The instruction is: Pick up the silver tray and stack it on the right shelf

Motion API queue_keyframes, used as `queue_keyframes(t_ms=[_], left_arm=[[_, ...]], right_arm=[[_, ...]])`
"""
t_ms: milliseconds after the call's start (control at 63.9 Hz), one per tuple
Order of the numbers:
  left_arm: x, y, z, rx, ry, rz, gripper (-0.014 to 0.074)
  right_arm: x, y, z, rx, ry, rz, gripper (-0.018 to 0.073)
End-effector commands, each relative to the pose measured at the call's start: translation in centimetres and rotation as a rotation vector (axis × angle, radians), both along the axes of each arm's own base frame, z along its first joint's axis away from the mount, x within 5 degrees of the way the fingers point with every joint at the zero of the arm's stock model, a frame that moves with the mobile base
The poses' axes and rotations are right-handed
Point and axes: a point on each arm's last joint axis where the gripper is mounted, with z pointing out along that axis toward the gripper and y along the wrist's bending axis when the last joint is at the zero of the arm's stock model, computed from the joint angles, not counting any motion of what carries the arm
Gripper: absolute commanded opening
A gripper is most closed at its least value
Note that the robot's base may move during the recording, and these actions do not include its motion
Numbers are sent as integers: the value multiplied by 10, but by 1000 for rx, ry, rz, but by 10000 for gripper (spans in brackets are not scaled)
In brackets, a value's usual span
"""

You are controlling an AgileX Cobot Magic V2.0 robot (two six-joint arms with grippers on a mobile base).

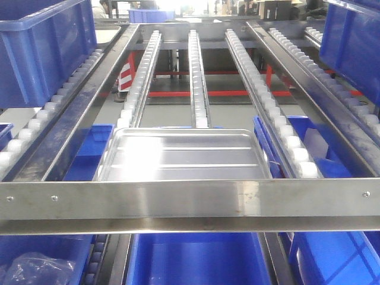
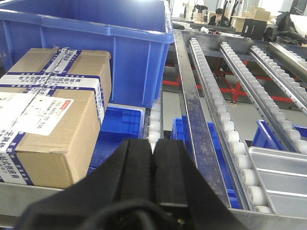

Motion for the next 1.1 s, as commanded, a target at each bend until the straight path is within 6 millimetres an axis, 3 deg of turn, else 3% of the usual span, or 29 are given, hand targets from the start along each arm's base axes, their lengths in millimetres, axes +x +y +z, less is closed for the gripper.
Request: queue_keyframes(t_ms=[0, 532, 689, 799, 924, 1080], left_arm=[[-1, 0, 0, -10, -77, -8, -100], [0, 0, 0, -10, -73, -8, -100], [-2, 0, 9, -13, -143, -8, -100], [-6, 0, 32, -16, -204, -8, -99], [-12, 0, 79, 102, -219, 9, -99], [-1, 2, 140, 140, -43, 30, -99]], right_arm=[[-2, 1, 9, -27, -103, 7, 59], [-2, 1, 9, -27, -103, 7, 59], [-2, 1, 12, -29, -128, 10, 59], [-3, 2, 17, -30, -189, 15, 59], [-7, 3, 35, -36, -327, 25, 59], [-7, 2, 62, -34, -303, 17, 59]])
